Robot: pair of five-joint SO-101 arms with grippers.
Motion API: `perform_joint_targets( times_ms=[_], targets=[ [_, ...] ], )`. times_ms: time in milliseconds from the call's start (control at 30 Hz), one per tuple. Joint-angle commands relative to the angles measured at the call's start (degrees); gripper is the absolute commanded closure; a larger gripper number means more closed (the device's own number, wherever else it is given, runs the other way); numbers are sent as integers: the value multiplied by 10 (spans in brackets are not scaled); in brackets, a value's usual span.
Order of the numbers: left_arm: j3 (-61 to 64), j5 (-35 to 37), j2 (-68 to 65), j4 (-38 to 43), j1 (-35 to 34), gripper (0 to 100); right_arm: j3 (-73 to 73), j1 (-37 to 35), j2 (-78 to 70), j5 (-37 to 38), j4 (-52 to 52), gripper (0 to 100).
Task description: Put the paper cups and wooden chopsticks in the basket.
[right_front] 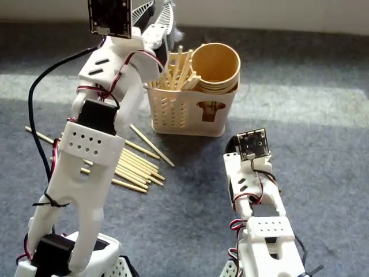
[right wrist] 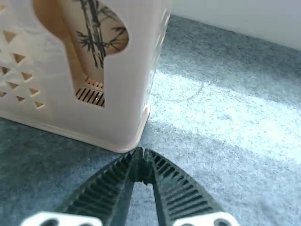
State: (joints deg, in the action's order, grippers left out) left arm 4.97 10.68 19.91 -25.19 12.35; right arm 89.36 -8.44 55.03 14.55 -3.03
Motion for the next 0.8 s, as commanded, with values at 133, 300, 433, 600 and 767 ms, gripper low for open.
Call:
perform_joint_targets(
  times_ms=[133,300,433,600,767],
  targets=[
    [-35,3,6,-13,-6,901,-8,-6,7,5,-16,975],
    [-34,3,9,-13,-6,903,-8,-6,7,5,-16,975],
    [-14,3,60,-18,-6,979,-8,-6,7,5,-16,975],
    [36,-24,164,-14,-1,994,-8,-6,7,5,-16,975],
    [98,-22,251,-17,-1,994,-8,-6,7,5,-16,975]
  ],
)
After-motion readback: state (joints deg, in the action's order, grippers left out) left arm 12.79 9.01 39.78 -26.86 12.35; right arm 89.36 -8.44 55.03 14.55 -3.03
